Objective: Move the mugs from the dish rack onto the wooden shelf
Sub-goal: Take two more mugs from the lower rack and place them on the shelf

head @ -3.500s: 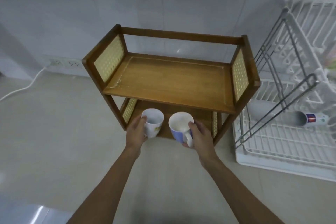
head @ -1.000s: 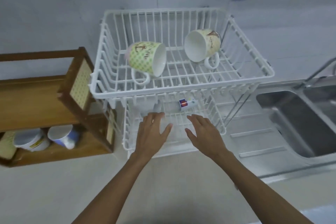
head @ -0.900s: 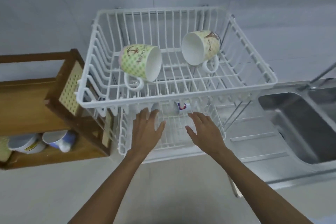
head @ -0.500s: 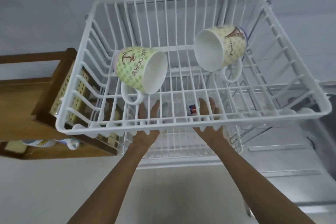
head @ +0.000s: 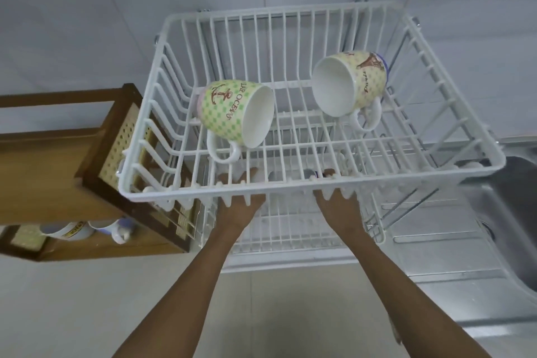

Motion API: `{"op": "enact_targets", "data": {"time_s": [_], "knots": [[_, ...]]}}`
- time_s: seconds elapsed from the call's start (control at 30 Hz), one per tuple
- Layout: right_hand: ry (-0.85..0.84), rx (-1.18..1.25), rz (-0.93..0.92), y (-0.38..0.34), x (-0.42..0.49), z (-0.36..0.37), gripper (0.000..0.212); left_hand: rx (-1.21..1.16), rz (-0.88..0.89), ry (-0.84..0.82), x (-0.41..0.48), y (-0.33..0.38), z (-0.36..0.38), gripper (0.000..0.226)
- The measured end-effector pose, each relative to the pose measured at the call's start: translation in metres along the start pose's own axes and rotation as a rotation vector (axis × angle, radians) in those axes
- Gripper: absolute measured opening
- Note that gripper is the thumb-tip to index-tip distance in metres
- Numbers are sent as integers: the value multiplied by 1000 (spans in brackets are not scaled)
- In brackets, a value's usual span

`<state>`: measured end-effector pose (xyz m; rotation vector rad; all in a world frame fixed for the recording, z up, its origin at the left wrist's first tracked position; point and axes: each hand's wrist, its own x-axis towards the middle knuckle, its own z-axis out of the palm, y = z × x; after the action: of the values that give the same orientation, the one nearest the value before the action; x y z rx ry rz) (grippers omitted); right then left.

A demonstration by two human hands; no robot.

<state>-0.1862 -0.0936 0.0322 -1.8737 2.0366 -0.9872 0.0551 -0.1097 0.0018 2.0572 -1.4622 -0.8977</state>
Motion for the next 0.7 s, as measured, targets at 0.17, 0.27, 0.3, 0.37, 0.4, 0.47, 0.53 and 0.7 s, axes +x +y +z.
{"op": "enact_targets", "data": {"time_s": [0.17,0.27,0.3,0.37,0.4,0.47,0.53,0.7], "knots": [[-128,304,247,-15,-27,-2,36,-105,96,9,-34,5,-4,62],[-147,465,279,-26,-54,-11,26,-357,141,23,-62,3,-11,64],[-156,494,270,-28,-63,-11,25,-401,148,44,-74,3,-15,62],[-196,549,290,-35,-78,-11,22,-431,173,84,-93,-2,-25,57],[-208,575,307,-39,-84,-13,21,-435,175,92,-101,-4,-29,55],[-236,628,308,-51,-96,-12,24,-448,150,110,-117,-14,-40,51],[-268,671,312,-61,-109,-8,28,-459,128,133,-132,-31,-51,47],[-360,749,287,-98,-143,8,15,-544,49,216,-169,-79,-81,46]]}}
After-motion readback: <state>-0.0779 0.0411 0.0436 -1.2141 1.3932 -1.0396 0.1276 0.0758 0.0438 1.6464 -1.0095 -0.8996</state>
